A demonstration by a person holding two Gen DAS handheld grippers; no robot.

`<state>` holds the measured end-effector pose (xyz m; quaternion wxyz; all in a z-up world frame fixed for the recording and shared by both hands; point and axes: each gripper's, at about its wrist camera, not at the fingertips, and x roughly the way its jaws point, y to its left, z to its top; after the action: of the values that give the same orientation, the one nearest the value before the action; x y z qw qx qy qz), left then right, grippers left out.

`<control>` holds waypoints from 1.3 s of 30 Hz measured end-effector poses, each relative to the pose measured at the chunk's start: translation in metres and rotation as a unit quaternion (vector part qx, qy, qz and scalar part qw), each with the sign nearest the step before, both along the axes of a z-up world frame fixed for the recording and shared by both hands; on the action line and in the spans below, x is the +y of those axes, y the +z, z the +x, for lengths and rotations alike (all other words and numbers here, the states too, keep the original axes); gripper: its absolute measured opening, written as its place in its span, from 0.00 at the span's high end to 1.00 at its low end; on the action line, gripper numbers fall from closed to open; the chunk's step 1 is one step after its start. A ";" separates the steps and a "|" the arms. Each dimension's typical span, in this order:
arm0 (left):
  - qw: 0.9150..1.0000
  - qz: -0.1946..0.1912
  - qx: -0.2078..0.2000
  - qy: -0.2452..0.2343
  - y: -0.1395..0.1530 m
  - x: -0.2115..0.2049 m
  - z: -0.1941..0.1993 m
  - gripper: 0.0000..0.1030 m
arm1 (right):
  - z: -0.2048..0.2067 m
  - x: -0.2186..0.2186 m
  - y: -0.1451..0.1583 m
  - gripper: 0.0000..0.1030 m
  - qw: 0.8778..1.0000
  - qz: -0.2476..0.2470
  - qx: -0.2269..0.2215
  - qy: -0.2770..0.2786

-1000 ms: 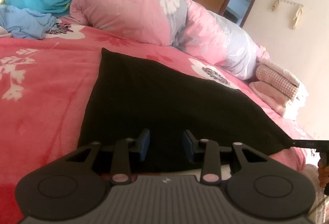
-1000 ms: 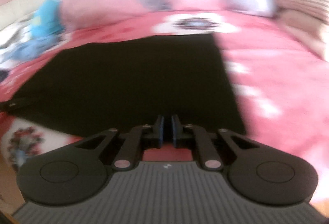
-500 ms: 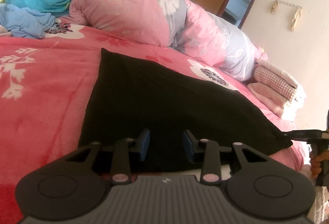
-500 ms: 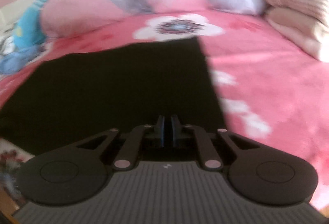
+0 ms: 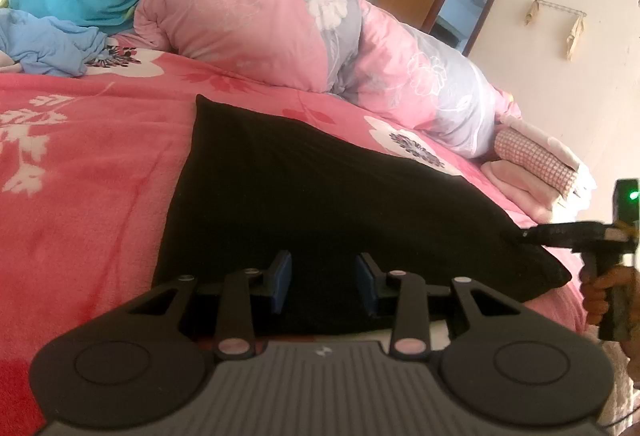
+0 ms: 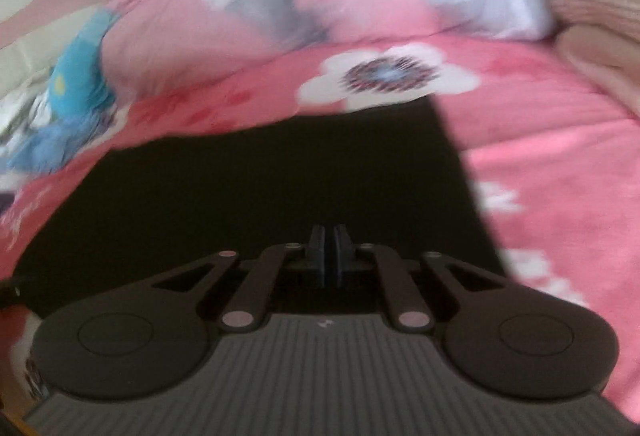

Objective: Fold clothes

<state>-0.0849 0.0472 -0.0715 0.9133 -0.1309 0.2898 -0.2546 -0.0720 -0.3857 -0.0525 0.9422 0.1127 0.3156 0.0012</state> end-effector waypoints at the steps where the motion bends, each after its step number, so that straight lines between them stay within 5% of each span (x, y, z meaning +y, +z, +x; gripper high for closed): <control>1: 1.000 0.000 0.000 0.000 0.000 0.000 0.000 0.64 | 0.001 -0.007 -0.003 1.00 1.000 0.004 0.004 -0.007; 5: 1.000 -0.002 0.000 -0.001 0.000 0.001 0.000 0.64 | -0.005 -0.062 -0.006 1.00 0.996 0.049 0.007 -0.079; 8: 1.000 -0.003 0.000 -0.001 -0.001 0.001 0.000 0.64 | -0.008 -0.090 0.002 0.95 0.989 0.022 0.017 -0.148; 12: 1.000 0.000 -0.001 -0.001 -0.001 0.000 0.000 0.64 | 0.001 -0.072 0.016 0.95 0.994 0.040 -0.017 -0.099; 16: 1.000 0.000 -0.001 -0.002 -0.001 0.001 0.000 0.64 | 0.032 -0.034 0.008 0.95 0.999 0.037 0.003 -0.013; 22: 1.000 -0.007 -0.001 -0.004 -0.002 0.003 0.002 0.64 | 0.060 -0.080 -0.003 1.00 0.994 0.008 0.014 -0.112; 24: 1.000 -0.010 -0.001 -0.005 -0.002 0.003 0.003 0.64 | 0.058 -0.084 0.008 0.94 0.992 0.002 0.011 -0.128; 31: 1.000 -0.013 -0.001 -0.007 -0.003 0.004 0.004 0.64 | 0.071 -0.047 0.016 0.94 0.999 0.022 0.017 -0.030; 36: 1.000 -0.013 0.000 -0.007 -0.002 0.003 0.003 0.64 | 0.106 -0.082 -0.005 1.00 0.992 0.058 0.047 -0.106; 39: 1.000 -0.012 0.000 -0.006 -0.002 0.003 0.004 0.64 | 0.106 -0.088 0.007 0.95 0.989 0.061 0.040 -0.132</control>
<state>-0.0812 0.0500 -0.0735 0.9101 -0.1403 0.2871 -0.2639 0.0344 -0.4740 -0.0453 0.9119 0.2110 0.3349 -0.1080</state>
